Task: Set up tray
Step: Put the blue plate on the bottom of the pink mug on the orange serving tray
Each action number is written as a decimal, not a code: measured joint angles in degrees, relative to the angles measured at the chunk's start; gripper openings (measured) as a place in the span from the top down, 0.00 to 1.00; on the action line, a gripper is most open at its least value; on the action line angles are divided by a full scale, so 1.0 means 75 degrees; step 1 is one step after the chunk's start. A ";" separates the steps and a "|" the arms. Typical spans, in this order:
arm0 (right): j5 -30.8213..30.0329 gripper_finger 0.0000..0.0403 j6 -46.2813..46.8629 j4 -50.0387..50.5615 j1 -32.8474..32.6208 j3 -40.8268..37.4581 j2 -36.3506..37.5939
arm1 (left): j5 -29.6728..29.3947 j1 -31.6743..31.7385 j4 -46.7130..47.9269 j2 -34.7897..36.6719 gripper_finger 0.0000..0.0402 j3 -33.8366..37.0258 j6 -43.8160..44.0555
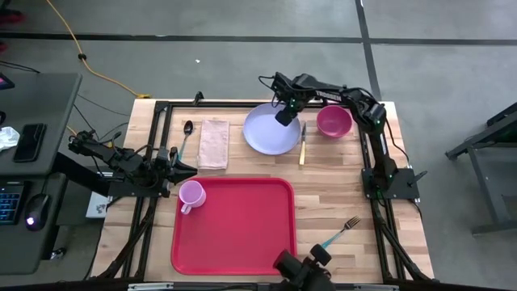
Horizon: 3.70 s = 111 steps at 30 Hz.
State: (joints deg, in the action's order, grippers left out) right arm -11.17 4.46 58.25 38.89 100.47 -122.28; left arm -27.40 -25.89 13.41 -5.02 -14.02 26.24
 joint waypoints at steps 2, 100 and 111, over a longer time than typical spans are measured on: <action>0.0030 0.75 0.0000 0.0008 0.0100 -0.0003 0.0000 | -0.0003 0.0000 0.0000 0.0000 0.79 0.0000 0.0003; 0.2102 1.00 0.1207 -0.0229 0.0260 -0.0006 0.0765 | -0.0015 -0.0002 0.0463 0.0000 0.79 -0.0006 0.0198; 0.2912 1.00 0.1280 -0.0021 0.0159 -0.0006 0.0880 | -0.0006 0.0000 0.0463 0.0002 0.79 -0.0006 0.0201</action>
State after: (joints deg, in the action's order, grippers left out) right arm 10.67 14.06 58.09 40.08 100.42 -115.68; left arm -27.44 -25.89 16.88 -5.00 -14.06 27.75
